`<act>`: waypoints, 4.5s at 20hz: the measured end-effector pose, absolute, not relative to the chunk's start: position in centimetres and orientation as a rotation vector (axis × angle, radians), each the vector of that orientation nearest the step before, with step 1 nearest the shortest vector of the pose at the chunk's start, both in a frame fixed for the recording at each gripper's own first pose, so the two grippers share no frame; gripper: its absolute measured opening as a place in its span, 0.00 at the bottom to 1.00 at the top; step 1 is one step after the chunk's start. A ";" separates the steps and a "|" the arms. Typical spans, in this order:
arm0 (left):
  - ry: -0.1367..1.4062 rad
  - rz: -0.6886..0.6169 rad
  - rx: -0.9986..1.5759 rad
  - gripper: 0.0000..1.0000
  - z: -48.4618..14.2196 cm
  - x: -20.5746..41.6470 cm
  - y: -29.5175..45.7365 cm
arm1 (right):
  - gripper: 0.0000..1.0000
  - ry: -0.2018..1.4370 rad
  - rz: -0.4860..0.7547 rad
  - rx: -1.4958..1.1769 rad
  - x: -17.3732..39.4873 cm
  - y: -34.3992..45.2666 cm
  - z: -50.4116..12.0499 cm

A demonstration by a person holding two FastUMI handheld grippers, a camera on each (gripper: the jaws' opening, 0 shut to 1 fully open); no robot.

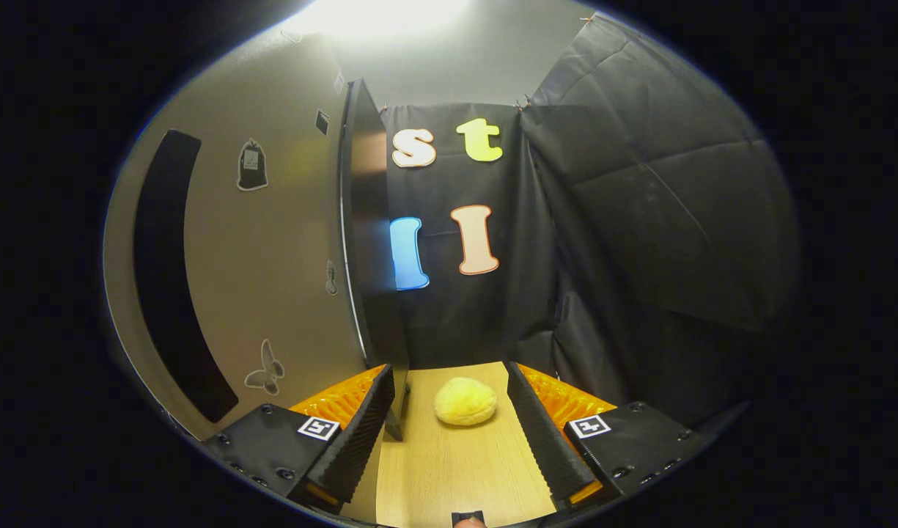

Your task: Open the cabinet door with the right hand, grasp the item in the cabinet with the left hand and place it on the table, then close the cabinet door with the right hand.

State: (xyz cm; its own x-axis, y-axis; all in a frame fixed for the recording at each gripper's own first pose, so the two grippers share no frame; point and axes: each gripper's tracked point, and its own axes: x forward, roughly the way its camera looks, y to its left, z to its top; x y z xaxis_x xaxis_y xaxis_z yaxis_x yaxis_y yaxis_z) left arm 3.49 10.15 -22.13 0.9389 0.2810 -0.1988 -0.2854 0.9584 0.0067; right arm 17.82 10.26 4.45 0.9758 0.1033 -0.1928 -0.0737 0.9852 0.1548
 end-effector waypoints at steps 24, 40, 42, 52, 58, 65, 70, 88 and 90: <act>0.337 0.356 -0.036 0.57 -34.0 -1.7 9.9 | 0.98 0.244 0.116 0.067 17.4 12.9 2.2; 0.183 0.346 0.061 0.86 -11.7 -2.3 9.2 | 0.98 0.164 0.218 0.203 17.2 13.0 5.4; 0.158 0.316 0.067 0.86 -8.2 -2.3 8.4 | 0.98 0.153 0.241 0.218 16.7 13.2 6.2; 0.095 0.190 0.012 0.83 -2.1 0.6 8.1 | 0.97 0.100 0.161 0.130 14.9 13.3 8.7; 0.100 0.149 -0.001 0.83 -2.9 2.0 11.1 | 1.00 0.116 0.120 0.120 13.8 16.0 9.0; 0.095 0.121 -0.009 0.83 -3.3 3.4 13.9 | 0.97 0.121 0.164 0.093 13.0 21.6 9.4; 0.095 0.098 -0.003 0.83 -3.4 3.9 15.1 | 0.97 0.122 0.203 0.116 13.3 25.3 9.4; 0.101 0.103 0.008 0.86 -4.6 3.3 20.9 | 0.97 0.115 0.393 0.126 19.0 40.5 8.8; 0.098 0.106 0.011 0.83 -4.6 3.0 21.0 | 0.97 0.115 0.388 0.114 19.7 41.2 8.5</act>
State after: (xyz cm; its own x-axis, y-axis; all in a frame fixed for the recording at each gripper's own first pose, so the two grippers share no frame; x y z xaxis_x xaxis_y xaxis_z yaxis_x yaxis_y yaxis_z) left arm 3.03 21.05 -4.57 0.9895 0.1066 -0.0974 -0.1055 0.9943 0.0166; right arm 19.73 41.18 8.48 0.9192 0.3833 -0.0900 -0.3704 0.9193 0.1330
